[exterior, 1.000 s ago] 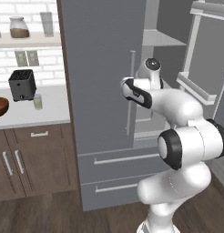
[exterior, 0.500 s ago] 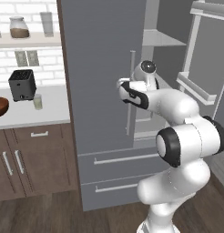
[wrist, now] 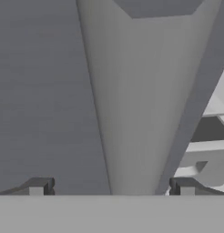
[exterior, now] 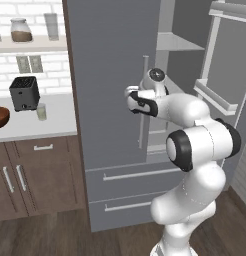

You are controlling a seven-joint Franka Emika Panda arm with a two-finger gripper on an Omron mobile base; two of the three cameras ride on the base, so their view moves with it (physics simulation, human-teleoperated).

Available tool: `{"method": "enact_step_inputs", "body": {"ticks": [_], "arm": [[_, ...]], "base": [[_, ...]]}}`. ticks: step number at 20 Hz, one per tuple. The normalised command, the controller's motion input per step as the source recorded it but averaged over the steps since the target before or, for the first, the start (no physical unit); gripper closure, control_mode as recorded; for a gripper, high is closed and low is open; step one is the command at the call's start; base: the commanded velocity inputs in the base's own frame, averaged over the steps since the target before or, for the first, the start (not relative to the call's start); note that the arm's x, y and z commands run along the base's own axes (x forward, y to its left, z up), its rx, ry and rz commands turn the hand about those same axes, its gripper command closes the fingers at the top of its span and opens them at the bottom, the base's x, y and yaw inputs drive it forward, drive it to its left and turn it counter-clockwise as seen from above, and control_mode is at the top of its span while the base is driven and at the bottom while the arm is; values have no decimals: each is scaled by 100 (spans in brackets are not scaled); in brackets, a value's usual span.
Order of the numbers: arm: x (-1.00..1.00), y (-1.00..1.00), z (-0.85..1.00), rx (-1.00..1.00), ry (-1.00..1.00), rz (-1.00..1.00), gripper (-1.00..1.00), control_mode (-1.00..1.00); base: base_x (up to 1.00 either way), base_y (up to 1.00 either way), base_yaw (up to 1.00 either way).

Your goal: Grab a lemon wedge from the fridge and one ice cube from the ice bowl, and put them in the glass of lemonade.

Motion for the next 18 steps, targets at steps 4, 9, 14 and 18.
{"method": "enact_step_inputs", "body": {"ticks": [4, 9, 14, 18], "arm": [[13, -11, -9, 0, -2, 0, -100, -100], [14, -37, 0, 0, 0, 0, -100, -100], [3, -30, 2, 0, 0, 0, -100, -100], [1, -29, 8, 0, 0, -2, -100, -100]], "base": [[0, 0, 0], [0, 0, 0], [0, 0, 0], [0, 0, 0]]}}
